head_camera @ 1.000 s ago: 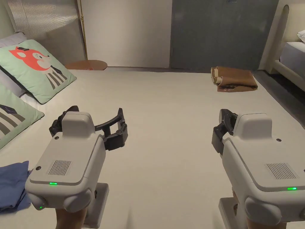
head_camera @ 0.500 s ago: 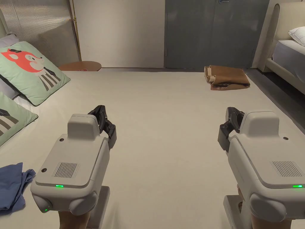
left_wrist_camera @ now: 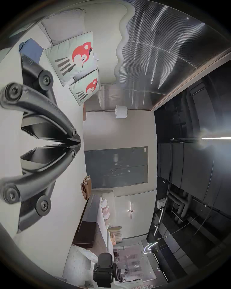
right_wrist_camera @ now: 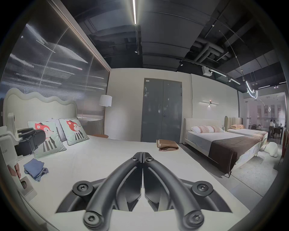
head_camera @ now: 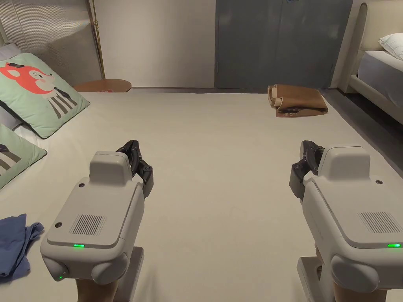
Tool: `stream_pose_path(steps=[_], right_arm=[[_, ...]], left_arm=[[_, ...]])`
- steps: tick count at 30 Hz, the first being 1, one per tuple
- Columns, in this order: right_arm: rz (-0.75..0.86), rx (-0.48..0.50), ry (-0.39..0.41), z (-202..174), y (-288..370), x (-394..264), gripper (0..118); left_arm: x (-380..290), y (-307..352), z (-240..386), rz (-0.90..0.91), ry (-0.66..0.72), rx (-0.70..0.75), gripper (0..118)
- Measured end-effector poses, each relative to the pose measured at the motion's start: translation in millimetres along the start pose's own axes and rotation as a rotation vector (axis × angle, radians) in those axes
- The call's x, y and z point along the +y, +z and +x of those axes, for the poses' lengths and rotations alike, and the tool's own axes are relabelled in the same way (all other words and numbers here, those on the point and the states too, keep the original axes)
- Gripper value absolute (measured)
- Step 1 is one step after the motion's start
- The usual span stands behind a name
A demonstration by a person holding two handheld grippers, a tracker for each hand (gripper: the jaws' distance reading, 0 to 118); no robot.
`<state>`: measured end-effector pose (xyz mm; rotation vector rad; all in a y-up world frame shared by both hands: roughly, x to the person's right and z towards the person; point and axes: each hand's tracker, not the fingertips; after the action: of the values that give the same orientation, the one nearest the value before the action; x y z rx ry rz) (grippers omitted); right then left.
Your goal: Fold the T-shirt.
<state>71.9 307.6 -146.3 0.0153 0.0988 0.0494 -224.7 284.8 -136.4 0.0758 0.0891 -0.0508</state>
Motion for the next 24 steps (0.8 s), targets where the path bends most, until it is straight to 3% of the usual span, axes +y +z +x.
stream_pose_path(steps=[24], right_arm=[[-0.003,0.006,0.013,-5.0,4.1,0.9,0]], left_arm=[[-0.9,-0.2,0.5,-0.008,0.007,-0.002,0]])
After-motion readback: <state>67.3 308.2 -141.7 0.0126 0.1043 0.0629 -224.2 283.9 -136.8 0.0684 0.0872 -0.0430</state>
